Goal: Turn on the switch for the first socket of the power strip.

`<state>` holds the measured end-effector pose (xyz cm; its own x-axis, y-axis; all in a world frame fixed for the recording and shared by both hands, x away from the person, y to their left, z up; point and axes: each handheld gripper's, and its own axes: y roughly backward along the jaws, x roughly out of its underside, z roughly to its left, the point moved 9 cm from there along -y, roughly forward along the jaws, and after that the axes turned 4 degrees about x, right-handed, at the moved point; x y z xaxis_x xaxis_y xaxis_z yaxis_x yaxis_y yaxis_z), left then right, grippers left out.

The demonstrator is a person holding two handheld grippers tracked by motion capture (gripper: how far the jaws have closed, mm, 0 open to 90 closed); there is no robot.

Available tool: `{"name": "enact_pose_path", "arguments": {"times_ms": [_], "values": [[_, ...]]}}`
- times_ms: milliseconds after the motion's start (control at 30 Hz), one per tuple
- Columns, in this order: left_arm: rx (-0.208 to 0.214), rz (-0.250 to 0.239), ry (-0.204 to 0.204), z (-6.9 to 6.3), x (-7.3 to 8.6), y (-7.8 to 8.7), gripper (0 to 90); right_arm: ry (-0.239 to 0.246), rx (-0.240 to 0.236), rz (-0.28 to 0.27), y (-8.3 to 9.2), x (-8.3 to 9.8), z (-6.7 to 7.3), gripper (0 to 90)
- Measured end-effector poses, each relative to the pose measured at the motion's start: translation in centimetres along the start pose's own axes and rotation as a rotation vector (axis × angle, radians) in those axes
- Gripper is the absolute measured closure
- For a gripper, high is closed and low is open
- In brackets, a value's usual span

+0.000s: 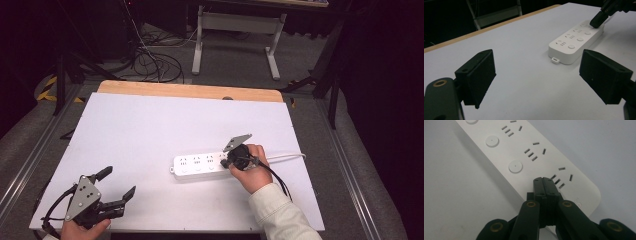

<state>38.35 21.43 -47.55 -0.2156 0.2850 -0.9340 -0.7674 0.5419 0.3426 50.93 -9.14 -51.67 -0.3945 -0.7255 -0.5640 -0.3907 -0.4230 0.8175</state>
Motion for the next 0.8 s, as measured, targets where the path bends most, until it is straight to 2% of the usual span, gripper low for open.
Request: {"name": "enact_pose_path", "arguments": {"times_ms": [100, 800], "values": [[-0.001, -0.002, 0.003, 0.0, -0.01, 0.01, 14.1, -0.007, -0.014, -0.003, -0.03, 0.01, -0.09, 90.0], [0.0, -0.005, 0.004, 0.01, -0.05, 0.06, 14.1, -0.033, -0.005, -0.005, -0.13, 0.07, -0.05, 90.0]]}}
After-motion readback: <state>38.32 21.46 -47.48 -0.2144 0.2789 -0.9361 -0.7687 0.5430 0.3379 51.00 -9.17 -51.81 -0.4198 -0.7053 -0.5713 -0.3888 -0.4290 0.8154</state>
